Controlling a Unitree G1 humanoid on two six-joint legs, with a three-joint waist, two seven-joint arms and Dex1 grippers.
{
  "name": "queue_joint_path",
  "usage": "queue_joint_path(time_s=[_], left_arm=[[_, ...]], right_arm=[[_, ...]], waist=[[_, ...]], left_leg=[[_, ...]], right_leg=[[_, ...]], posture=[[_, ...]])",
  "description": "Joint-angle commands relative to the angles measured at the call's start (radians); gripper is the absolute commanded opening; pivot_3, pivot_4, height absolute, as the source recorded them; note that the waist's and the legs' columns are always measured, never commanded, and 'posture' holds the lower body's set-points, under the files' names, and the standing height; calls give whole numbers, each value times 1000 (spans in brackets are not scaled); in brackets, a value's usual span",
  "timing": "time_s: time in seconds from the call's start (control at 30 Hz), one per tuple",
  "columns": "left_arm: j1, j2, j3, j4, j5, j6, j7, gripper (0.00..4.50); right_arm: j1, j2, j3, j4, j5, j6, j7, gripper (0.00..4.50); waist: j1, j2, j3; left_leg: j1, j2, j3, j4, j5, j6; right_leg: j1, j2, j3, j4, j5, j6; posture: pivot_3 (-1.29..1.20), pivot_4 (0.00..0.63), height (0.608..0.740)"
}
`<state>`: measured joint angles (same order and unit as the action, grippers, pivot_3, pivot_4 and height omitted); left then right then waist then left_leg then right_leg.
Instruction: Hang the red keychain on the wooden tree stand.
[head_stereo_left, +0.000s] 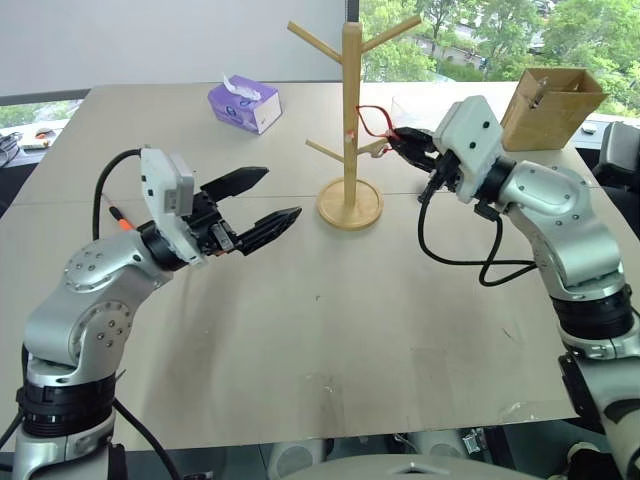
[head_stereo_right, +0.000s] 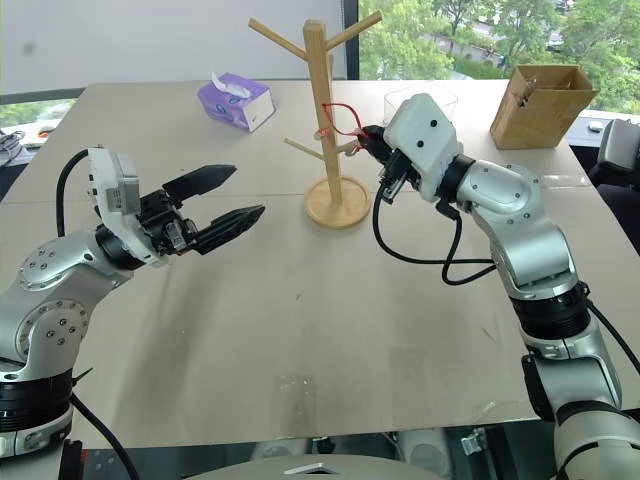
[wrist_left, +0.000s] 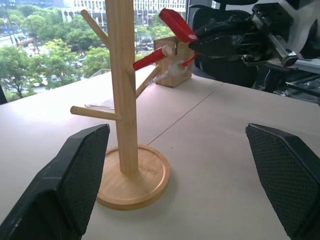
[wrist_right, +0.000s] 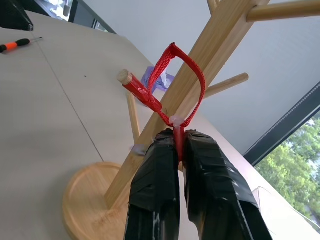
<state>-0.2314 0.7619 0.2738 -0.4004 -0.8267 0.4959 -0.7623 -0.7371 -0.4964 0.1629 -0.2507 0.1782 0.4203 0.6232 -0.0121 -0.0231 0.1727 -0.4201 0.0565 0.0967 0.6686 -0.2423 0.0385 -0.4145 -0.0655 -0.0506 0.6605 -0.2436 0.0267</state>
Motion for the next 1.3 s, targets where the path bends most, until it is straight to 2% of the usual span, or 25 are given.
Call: queue_joint_path(time_s=[0.03,0.47,0.97,1.03,1.07,1.17,1.23,1.3], left_arm=[[-2,7,28,-12,4,3,-2,4500],[-16,-3,10,-8,44,6,-11,4500],[-20,-11,13,-11,59,7,-22,4500],[-20,-12,14,-12,60,7,-21,4500],[-20,-12,14,-13,59,8,-20,4500],[-20,-14,13,-13,62,9,-15,4500],[-21,-21,9,-13,69,7,-2,4500],[-23,-40,4,-11,83,7,33,4500]], right_arm=[[-30,25,16,-23,-19,-37,6,11],[-12,74,46,-27,-50,-33,23,11],[-49,161,52,209,-175,-98,-67,11],[-52,178,36,225,-168,-108,-75,853],[-52,183,31,229,-164,-112,-76,1125],[-44,192,17,223,-157,-126,-80,2497],[-30,198,1,209,-145,-126,-85,3576],[-2,191,-19,183,-126,-119,-79,4351]], waist=[[-1,0,0],[0,0,0],[-2,0,0],[-2,0,0],[-2,0,0],[-2,0,0],[-1,0,0],[0,0,0]], left_leg=[[0,0,0,0,0,0],[0,0,0,0,0,0],[0,0,0,0,0,0],[0,0,0,0,0,0],[0,0,0,0,0,0],[0,0,0,0,0,0],[0,0,0,0,0,0],[0,0,0,0,0,0]], right_leg=[[0,0,0,0,0,0],[0,0,0,1,0,0],[0,0,0,1,0,0],[0,0,0,1,0,0],[0,0,0,1,0,0],[0,0,0,1,0,0],[0,0,0,1,0,0],[0,0,0,1,0,0]], posture=[[0,150,740],[0,150,740],[0,150,740],[0,150,740],[0,150,740],[0,150,740],[0,150,740],[0,150,740]])
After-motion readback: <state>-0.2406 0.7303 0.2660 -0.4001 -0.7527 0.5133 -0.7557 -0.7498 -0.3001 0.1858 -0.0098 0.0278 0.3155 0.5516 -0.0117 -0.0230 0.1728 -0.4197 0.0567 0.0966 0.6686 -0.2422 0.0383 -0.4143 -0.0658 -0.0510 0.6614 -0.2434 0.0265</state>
